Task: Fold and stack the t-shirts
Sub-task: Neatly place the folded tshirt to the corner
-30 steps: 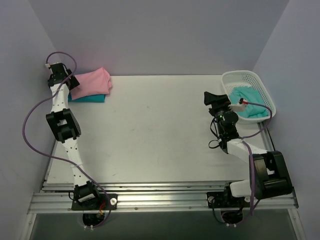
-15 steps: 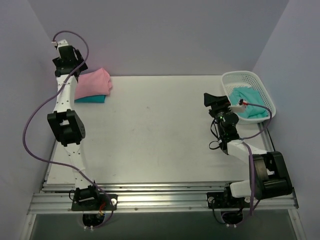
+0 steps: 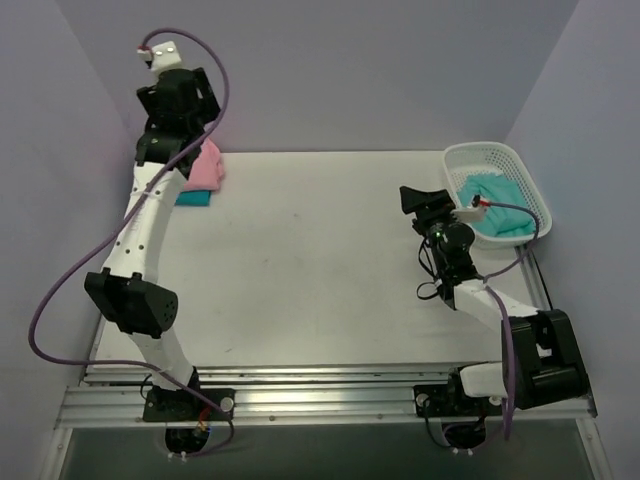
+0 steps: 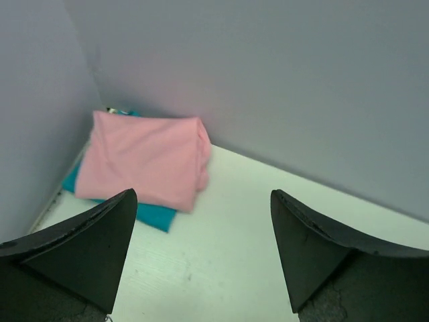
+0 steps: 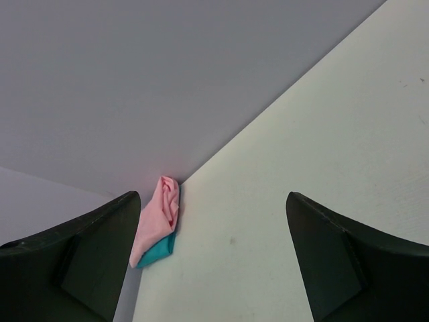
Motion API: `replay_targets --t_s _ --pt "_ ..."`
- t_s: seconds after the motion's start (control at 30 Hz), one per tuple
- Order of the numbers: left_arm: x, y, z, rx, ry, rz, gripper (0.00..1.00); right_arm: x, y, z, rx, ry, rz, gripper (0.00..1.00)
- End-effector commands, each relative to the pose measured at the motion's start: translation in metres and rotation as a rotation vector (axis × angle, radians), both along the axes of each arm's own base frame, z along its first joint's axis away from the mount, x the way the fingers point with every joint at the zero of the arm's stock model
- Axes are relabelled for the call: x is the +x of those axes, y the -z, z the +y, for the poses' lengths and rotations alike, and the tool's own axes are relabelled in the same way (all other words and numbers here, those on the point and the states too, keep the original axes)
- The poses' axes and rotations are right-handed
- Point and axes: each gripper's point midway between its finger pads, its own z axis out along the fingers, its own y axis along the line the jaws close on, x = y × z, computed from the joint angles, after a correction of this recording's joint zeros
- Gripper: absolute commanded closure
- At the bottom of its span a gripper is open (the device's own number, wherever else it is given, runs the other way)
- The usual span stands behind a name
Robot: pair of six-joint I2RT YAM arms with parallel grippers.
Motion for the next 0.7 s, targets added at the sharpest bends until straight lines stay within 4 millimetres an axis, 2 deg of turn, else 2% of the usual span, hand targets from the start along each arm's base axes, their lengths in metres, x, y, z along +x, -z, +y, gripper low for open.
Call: replay_targets --t_s 0.0,0.03,0.07,0.1,0.13,0.17,0.2,0.23,0.27,0.3,0.33,0.37,0.4,0.43,0.47,0.5,0.53,0.67 --pt "-0.035 0.046 -0.036 0.028 0.004 0.129 0.11 -0.007 -0.043 0.031 -0.092 -0.041 -0.032 0.14" --pt "-0.051 0.043 -0.051 0.029 0.045 0.128 0.11 -0.003 -0.068 0.042 -0.124 -0.044 -0.052 0.14" --pt "-0.059 0.054 -0.054 0.044 0.052 0.154 0.11 -0.001 -0.073 0.043 -0.208 -0.013 -0.035 0.14" --pt "-0.071 0.088 -0.05 0.079 0.03 0.228 0.11 -0.009 -0.06 0.067 -0.276 -0.065 0.047 0.14" --pt "-0.085 0.084 -0.045 0.075 0.027 0.214 0.11 -0.008 -0.085 0.077 -0.303 -0.067 0.022 0.13" --pt "-0.093 0.091 -0.038 0.073 0.006 0.221 0.11 -0.007 -0.084 0.079 -0.376 -0.041 0.041 0.13" --pt "-0.108 0.086 -0.033 0.054 0.011 0.198 0.1 -0.012 -0.073 0.084 -0.43 -0.043 0.102 0.13" --pt "-0.116 0.109 -0.031 0.054 0.027 0.231 0.1 -0.019 -0.078 0.099 -0.448 -0.061 0.105 0.13" --pt "-0.122 0.115 -0.039 0.028 0.088 0.232 0.07 -0.023 -0.076 0.1 -0.477 -0.05 0.115 0.13" --pt "-0.134 0.101 -0.041 -0.01 0.123 0.167 0.01 -0.028 -0.07 0.096 -0.507 -0.017 0.141 0.13" --pt "-0.143 0.123 -0.042 -0.012 0.142 0.198 0.05 -0.037 -0.066 0.106 -0.525 -0.035 0.146 0.13" --pt "-0.149 0.126 -0.047 -0.034 0.174 0.19 0.06 -0.043 -0.064 0.107 -0.534 -0.035 0.151 0.13" --pt "-0.16 0.117 -0.048 -0.059 0.199 0.149 0.06 -0.047 -0.061 0.105 -0.556 -0.023 0.16 0.13" --pt "-0.165 0.128 -0.049 -0.064 0.212 0.154 0.06 -0.056 -0.061 0.114 -0.567 -0.043 0.155 0.13" --pt "-0.17 0.13 -0.052 -0.077 0.228 0.148 0.06 -0.06 -0.058 0.114 -0.583 -0.039 0.161 0.13" --pt "-0.175 0.123 -0.052 -0.086 0.237 0.121 0.06 -0.064 -0.057 0.112 -0.61 -0.02 0.172 0.13" --pt "-0.179 0.126 -0.051 -0.089 0.238 0.127 0.06 -0.067 -0.057 0.114 -0.622 -0.019 0.176 0.13" --pt "-0.189 0.129 -0.048 -0.098 0.233 0.13 0.06 -0.083 -0.062 0.128 -0.675 -0.049 0.161 0.13"
